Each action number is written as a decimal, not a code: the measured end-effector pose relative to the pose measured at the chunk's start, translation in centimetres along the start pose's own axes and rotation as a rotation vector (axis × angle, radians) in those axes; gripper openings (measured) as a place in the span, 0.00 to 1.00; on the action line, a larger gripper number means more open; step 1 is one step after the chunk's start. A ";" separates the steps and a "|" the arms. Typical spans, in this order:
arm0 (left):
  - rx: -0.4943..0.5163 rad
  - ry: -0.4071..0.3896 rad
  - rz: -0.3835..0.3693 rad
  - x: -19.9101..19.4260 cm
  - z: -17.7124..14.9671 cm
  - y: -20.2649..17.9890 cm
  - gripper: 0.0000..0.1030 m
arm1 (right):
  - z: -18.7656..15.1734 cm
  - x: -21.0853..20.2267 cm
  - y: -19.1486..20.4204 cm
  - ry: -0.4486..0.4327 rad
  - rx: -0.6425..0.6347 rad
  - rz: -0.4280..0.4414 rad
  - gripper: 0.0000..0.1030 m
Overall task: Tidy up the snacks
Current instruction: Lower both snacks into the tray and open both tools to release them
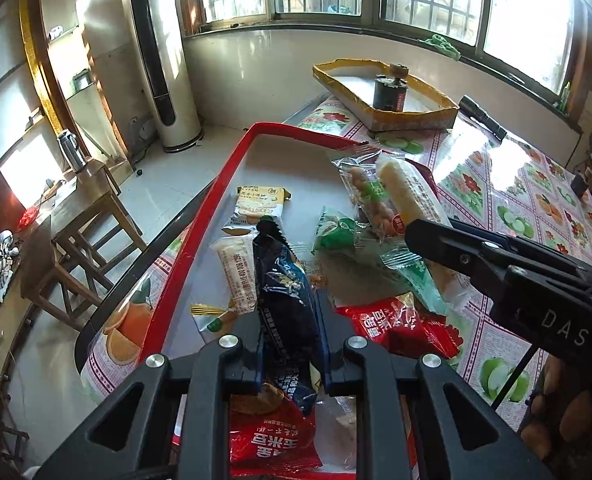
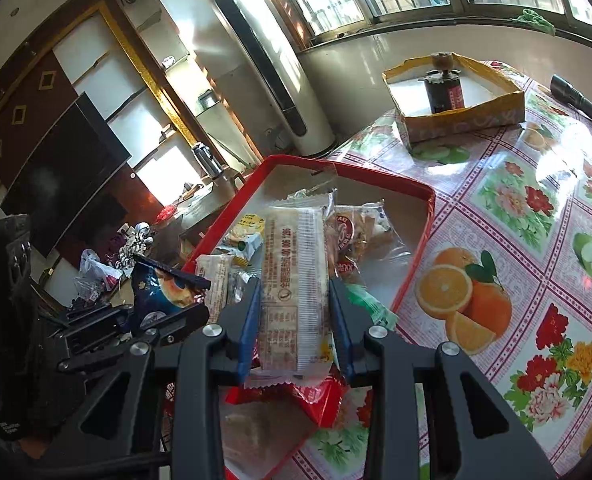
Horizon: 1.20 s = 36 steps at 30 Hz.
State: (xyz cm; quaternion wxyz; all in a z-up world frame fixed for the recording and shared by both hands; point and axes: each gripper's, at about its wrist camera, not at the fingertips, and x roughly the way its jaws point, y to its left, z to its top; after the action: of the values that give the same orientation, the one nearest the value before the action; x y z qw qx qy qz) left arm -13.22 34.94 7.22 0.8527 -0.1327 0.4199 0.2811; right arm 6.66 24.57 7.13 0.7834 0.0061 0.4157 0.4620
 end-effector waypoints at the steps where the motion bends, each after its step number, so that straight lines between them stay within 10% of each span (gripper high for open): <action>1: -0.002 0.001 -0.002 0.1 0.0 0.1 0.18 | 0.2 0.3 0.2 0.002 -0.006 0.002 0.34; 27: -0.019 0.035 -0.010 1.6 -0.2 1.3 0.21 | 2.8 8.0 2.6 0.104 -0.100 0.034 0.35; 36: -0.033 0.035 -0.017 0.8 -0.5 1.7 0.38 | 2.6 7.7 2.3 0.101 -0.091 0.061 0.41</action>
State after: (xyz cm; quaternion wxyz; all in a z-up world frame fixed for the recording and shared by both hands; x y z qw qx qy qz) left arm -14.13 36.33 6.34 0.8452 -0.1551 0.4292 0.2782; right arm 8.47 32.50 4.82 0.7465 -0.0404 0.4328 0.5038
